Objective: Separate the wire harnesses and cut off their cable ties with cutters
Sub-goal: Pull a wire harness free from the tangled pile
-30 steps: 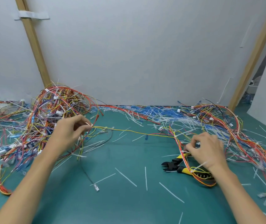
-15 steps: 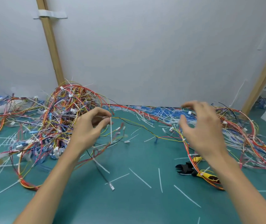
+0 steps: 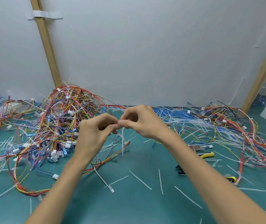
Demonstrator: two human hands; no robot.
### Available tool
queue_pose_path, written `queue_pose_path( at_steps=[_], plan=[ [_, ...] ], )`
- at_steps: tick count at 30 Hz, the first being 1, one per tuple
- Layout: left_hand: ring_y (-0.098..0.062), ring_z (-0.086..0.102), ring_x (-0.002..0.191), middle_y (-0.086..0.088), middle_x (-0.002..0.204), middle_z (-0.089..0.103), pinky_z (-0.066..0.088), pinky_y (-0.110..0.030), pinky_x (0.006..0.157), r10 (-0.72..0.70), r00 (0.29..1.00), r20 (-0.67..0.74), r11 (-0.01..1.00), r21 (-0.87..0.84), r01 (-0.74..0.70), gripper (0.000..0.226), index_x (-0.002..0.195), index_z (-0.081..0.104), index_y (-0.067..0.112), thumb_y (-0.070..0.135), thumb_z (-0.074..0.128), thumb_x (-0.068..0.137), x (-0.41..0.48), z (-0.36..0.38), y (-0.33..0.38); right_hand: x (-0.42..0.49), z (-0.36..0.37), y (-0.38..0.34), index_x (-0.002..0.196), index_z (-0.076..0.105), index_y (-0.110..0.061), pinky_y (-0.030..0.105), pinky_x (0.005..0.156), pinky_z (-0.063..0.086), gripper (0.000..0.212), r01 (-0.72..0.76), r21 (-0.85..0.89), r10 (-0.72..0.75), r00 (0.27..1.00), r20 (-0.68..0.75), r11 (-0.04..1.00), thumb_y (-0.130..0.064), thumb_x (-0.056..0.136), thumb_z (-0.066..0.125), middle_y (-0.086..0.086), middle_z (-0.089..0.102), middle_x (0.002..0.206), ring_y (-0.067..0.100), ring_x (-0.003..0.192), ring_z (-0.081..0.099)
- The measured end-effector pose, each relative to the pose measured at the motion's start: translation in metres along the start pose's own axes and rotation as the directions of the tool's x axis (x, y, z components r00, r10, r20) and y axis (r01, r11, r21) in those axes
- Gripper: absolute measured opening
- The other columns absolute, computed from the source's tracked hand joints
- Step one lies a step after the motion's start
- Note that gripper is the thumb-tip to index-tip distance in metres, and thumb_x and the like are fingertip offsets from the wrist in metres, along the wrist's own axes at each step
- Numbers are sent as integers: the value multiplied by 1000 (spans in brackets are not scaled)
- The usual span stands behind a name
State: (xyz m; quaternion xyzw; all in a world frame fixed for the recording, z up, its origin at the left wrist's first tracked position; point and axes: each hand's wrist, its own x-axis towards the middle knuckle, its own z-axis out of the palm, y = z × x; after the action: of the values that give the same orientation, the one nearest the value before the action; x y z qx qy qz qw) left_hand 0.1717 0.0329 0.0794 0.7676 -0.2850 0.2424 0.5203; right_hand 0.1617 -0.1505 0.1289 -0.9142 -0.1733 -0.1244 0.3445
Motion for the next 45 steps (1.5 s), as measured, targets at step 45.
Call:
queue_pose_path(
  at_steps=[45],
  plan=[
    [-26, 58, 106, -1, 107, 64, 44, -38, 91, -108, 954, 280, 754, 648, -105, 23, 110, 57, 20, 32, 39, 103, -30, 82, 31, -82, -51, 102, 73, 74, -15, 21, 56, 50, 44, -542, -180, 551, 835, 0, 821, -34, 102, 48, -4, 72, 64, 8, 56, 69]
  ],
)
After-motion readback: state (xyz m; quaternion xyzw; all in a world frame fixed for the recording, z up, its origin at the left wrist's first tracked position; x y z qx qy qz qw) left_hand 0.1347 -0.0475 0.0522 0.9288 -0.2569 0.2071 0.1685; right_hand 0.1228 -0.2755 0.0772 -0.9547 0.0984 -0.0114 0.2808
